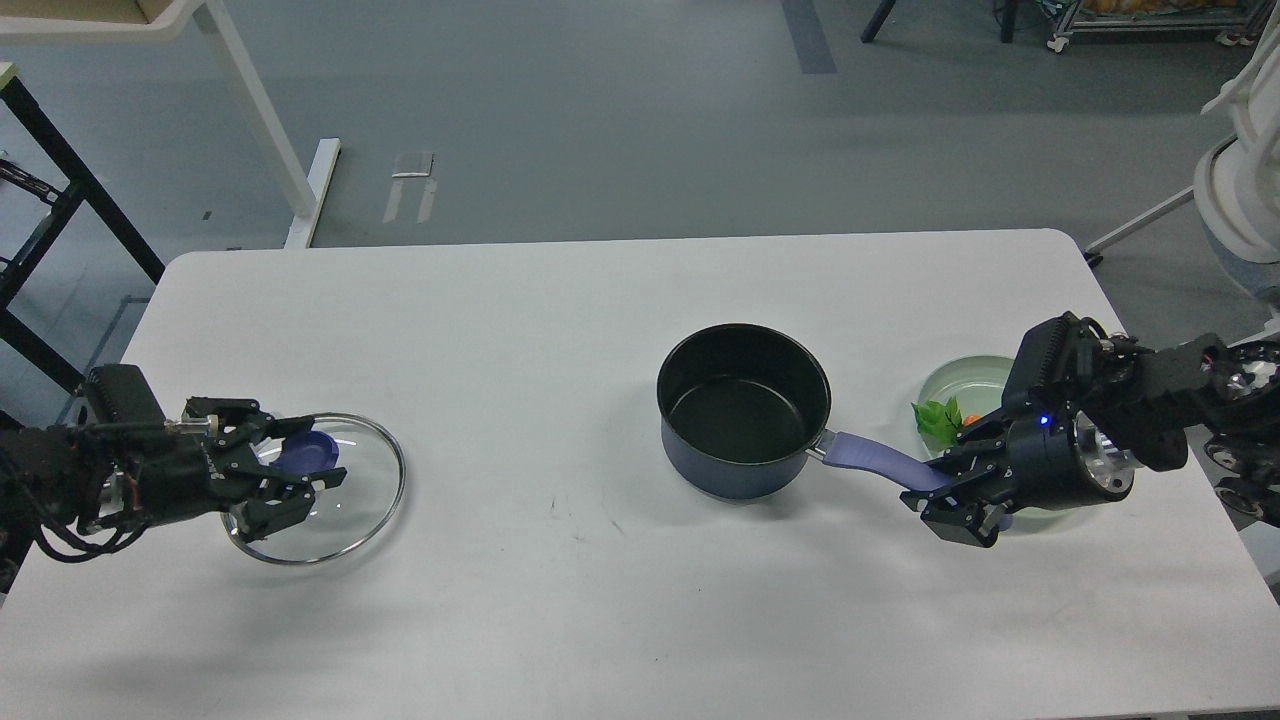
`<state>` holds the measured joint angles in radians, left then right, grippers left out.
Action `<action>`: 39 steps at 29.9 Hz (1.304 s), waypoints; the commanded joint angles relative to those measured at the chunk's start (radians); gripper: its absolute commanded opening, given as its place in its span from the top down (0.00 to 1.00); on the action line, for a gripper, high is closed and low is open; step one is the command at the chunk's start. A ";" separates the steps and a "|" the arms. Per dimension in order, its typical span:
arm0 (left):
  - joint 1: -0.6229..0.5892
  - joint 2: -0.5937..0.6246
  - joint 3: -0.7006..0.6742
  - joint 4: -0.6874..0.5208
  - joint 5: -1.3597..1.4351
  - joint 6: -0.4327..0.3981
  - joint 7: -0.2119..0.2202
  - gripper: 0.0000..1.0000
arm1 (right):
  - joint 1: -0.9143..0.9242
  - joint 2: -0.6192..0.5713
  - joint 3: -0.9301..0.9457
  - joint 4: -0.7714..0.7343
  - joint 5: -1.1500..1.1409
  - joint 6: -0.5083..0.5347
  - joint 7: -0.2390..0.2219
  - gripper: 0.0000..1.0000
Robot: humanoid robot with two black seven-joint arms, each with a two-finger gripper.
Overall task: Open pot lid
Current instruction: 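Lift the glass lid off the pan and set it down beside the left arm, then release the lid knob and raise the left gripper away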
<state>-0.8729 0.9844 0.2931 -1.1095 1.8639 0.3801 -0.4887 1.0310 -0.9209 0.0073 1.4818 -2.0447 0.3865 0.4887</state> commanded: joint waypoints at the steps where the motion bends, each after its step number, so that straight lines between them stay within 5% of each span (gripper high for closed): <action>1: 0.014 -0.001 0.000 0.023 0.000 0.008 0.000 0.63 | 0.000 0.001 0.000 0.000 0.000 0.000 0.000 0.67; 9: 0.018 -0.012 0.000 0.031 -0.029 0.014 0.000 0.41 | 0.000 0.001 0.000 0.000 0.000 0.000 0.000 0.67; 22: 0.034 -0.013 -0.002 0.051 -0.031 0.014 0.000 0.28 | 0.003 0.001 0.000 0.000 0.000 0.000 0.000 0.67; 32: 0.028 0.000 -0.029 0.021 -0.098 0.011 0.000 0.02 | 0.001 0.001 0.000 0.000 0.000 0.000 0.000 0.67; 39: -0.029 0.002 -0.158 -0.099 -0.458 -0.128 0.000 0.02 | 0.001 0.001 0.000 0.000 0.000 0.000 0.000 0.66</action>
<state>-0.8731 0.9889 0.1972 -1.1732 1.5866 0.3344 -0.4888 1.0326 -0.9203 0.0080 1.4819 -2.0448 0.3866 0.4886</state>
